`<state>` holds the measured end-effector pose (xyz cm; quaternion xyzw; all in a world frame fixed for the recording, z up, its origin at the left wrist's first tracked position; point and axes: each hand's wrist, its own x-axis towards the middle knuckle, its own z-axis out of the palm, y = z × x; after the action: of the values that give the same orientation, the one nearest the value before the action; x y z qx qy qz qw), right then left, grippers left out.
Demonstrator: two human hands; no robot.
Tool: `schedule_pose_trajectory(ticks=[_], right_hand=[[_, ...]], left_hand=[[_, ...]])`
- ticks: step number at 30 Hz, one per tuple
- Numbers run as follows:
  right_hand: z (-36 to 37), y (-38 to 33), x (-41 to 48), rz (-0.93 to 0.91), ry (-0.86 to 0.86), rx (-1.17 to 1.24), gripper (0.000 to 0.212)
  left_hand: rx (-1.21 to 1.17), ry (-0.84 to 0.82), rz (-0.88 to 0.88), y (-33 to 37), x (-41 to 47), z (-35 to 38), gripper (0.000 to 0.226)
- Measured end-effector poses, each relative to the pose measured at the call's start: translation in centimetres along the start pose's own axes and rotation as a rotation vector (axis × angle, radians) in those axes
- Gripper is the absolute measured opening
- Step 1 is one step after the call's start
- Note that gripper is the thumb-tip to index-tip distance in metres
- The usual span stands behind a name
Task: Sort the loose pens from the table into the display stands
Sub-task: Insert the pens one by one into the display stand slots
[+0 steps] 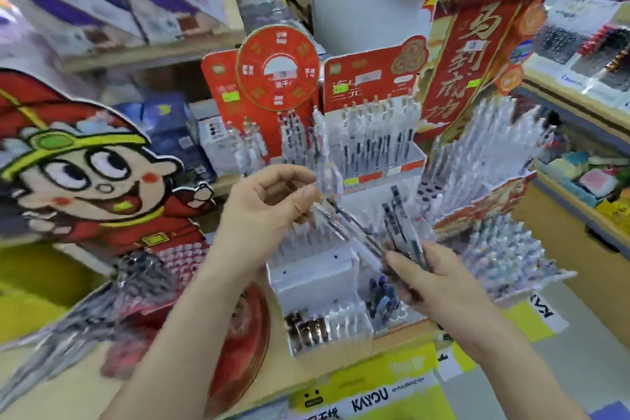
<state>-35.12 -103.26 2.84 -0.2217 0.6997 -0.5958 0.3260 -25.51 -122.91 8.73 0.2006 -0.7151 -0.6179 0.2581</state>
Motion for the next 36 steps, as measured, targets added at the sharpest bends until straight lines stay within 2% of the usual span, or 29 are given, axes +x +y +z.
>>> schedule_pose_trajectory(ticks=[3, 7, 10, 11, 14, 17, 21, 24, 28, 32, 36], right_hand=[[2.3, -0.4, 0.6, -0.05, -0.141, -0.044, 0.01], [5.8, 0.5, 0.8, -0.06, -0.258, -0.044, 0.023], [8.3, 1.0, 0.2, 0.013, -0.326, 0.049, 0.011], [9.0, 1.3, 0.1, 0.053, -0.342, 0.081, 0.007], [11.2, 2.4, 0.0, 0.113, -0.371, 0.089, 0.012], [12.9, 3.4, -0.4, 0.114, -0.387, 0.093, 0.018], [14.3, 3.0, -0.7, 0.102, -0.36, 0.104, 0.017], [15.9, 2.5, -0.5, 0.091, -0.32, 0.121, 0.017], [19.7, 2.2, 0.0, 0.078, -0.266, 0.121, 0.017], [25.3, 2.2, 0.2, 0.044, -0.207, 0.091, 0.021], [30.7, 2.5, -0.2, 0.05, -0.133, 0.043, 0.02]], left_hand=[[0.071, 0.12, 0.027, 0.2, -2.8, -5.1, 0.016], [0.177, 0.384, 0.002, 0.0, -7.4, -11.0, 0.019], [0.264, 0.591, -0.048, -0.2, -10.6, -13.6, 0.011], [0.301, 0.623, -0.057, -0.2, -11.5, -14.2, 0.011], [0.375, 0.694, -0.069, -0.4, -13.5, -15.4, 0.022], [0.436, 0.743, -0.095, -1.2, -14.1, -16.9, 0.012], [0.466, 0.805, -0.087, -1.8, -13.7, -19.8, 0.017], [0.541, 0.764, -0.092, -2.3, -12.9, -22.3, 0.014], [0.658, 0.589, -0.058, -4.3, -12.6, -25.3, 0.014], [0.633, 0.434, -0.078, -9.1, -12.3, -28.9, 0.02], [0.705, 0.265, -0.005, -13.7, -11.8, -31.7, 0.018]])
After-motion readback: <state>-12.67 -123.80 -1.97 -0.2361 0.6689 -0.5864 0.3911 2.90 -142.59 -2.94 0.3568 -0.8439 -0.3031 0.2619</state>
